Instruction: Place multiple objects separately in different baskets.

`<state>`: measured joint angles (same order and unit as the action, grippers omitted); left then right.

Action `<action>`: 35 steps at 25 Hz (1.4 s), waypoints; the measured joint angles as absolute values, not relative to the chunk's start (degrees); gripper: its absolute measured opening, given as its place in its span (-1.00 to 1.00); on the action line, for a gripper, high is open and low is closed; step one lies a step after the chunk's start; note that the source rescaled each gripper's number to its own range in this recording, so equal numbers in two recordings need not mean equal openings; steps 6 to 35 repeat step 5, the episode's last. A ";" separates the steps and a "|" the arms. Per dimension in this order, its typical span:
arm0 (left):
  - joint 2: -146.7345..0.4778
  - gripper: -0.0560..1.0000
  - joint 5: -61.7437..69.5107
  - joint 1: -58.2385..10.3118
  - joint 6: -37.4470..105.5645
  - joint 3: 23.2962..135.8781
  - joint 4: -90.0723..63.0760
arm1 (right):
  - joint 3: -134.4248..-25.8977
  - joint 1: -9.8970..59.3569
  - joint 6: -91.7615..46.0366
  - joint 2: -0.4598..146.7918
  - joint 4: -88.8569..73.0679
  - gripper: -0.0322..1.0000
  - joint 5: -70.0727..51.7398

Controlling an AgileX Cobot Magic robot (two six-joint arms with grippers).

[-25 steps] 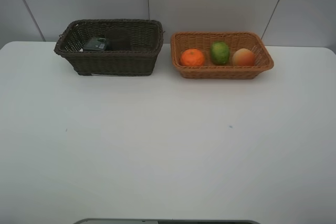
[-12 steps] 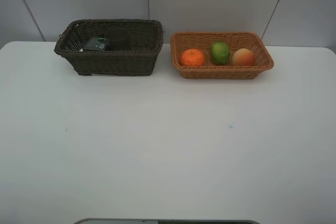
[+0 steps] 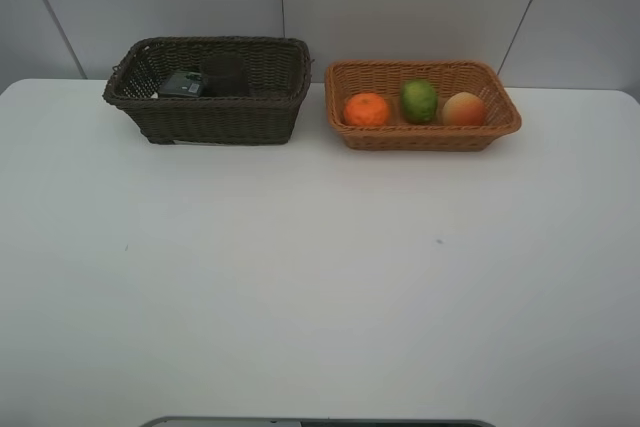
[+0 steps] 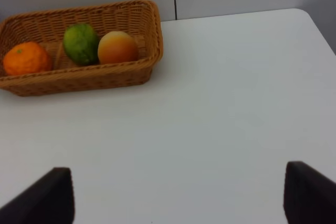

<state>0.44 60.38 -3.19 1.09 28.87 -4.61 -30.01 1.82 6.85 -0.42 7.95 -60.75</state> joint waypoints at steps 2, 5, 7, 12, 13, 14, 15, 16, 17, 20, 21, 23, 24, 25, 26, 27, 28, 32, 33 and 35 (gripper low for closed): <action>0.44 0.92 60.38 -3.19 1.09 28.87 -4.61 | -30.01 1.82 6.85 -0.42 7.95 0.55 -60.75; 0.44 0.92 60.38 -3.19 1.09 28.87 -4.61 | -30.01 1.82 6.85 -0.42 7.95 0.55 -60.75; 0.44 0.92 60.38 -3.19 1.09 28.87 -4.61 | -30.01 1.82 6.85 -0.42 7.95 0.55 -60.75; 0.44 0.92 60.38 -3.19 1.09 28.87 -4.61 | -30.01 1.82 6.85 -0.42 7.95 0.55 -60.75; 0.44 0.92 60.38 -3.19 1.09 28.87 -4.61 | -30.01 1.82 6.85 -0.42 7.95 0.55 -60.75; 0.44 0.92 60.38 -3.19 1.09 28.87 -4.61 | -30.01 1.82 6.85 -0.42 7.95 0.55 -60.75; 0.44 0.92 60.38 -3.19 1.09 28.87 -4.61 | -30.01 1.82 6.85 -0.42 7.95 0.55 -60.75; 0.44 0.92 60.38 -3.19 1.09 28.87 -4.61 | -30.01 1.82 6.85 -0.42 7.95 0.55 -60.75; 0.44 0.92 60.38 -3.19 1.09 28.87 -4.61 | -30.01 1.82 6.85 -0.42 7.95 0.55 -60.75; 0.44 0.92 60.38 -3.19 1.09 28.87 -4.61 | -30.01 1.82 6.85 -0.42 7.95 0.55 -60.75; 0.44 0.92 60.38 -3.19 1.09 28.87 -4.61 | -30.01 1.82 6.85 -0.42 7.95 0.55 -60.75; 0.44 0.92 60.38 -3.19 1.09 28.87 -4.61 | -30.01 1.82 6.85 -0.42 7.95 0.55 -60.75; 0.44 0.92 60.38 -3.19 1.09 28.87 -4.61 | -30.01 1.82 6.85 -0.42 7.95 0.55 -60.75; 0.44 0.92 60.38 -3.19 1.09 28.87 -4.61 | -30.01 1.82 6.85 -0.42 7.95 0.55 -60.75; 0.44 0.92 60.38 -3.19 1.09 28.87 -4.61 | -30.01 1.82 6.85 -0.42 7.95 0.55 -60.75; 0.44 0.92 60.38 -3.19 1.09 28.87 -4.61 | -30.01 1.82 6.85 -0.42 7.95 0.55 -60.75; 0.44 0.92 60.38 -3.19 1.09 28.87 -4.61 | -30.01 1.82 6.85 -0.42 7.95 0.55 -60.75; 0.44 0.92 60.38 -3.19 1.09 28.87 -4.61 | -30.01 1.82 6.85 -0.42 7.95 0.55 -60.75; 0.44 0.92 60.38 -3.19 1.09 28.87 -4.61 | -30.01 1.82 6.85 -0.42 7.95 0.55 -60.75; 0.44 0.92 60.38 -3.19 1.09 28.87 -4.61 | -30.01 1.82 6.85 -0.42 7.95 0.55 -60.75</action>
